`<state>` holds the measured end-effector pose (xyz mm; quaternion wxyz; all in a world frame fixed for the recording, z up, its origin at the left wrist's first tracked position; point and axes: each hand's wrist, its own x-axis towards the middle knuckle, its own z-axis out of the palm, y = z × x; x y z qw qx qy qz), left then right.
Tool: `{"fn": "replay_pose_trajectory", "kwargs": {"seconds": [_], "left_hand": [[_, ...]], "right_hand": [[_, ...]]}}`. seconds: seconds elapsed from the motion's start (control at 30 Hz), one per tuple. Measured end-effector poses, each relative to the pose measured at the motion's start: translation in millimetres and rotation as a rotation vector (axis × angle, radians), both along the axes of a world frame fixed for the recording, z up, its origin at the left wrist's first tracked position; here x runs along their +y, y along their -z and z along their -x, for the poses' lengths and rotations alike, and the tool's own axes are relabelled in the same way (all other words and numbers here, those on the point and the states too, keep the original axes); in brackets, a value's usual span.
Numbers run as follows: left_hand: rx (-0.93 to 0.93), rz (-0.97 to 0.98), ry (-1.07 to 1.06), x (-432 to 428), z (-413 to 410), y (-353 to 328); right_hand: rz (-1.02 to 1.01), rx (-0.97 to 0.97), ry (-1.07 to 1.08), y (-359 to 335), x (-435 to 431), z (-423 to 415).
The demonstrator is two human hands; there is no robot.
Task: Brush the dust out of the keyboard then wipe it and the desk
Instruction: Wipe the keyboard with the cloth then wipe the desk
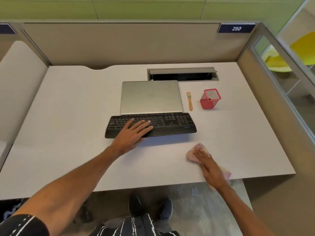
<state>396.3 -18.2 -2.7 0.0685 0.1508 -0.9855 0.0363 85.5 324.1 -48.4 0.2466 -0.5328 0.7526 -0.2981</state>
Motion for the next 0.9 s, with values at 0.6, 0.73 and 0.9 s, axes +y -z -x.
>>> {"fn": "replay_pose_trajectory", "kwargs": {"seconds": [0.6,0.73,0.9], "left_hand": [[-0.077,-0.002,0.016,12.3,4.2,27.0],[-0.108,-0.012,0.024,9.3,4.8,31.7],[-0.147,-0.028,0.028,5.7,5.7,36.4]], "right_hand": [[0.011,0.028,-0.103,0.7,-29.4,-100.4],[-0.107,-0.171,-0.234,-17.8,-27.7,-129.1],[-0.389,-0.36,-0.26,-41.4,5.8,-103.0]]}}
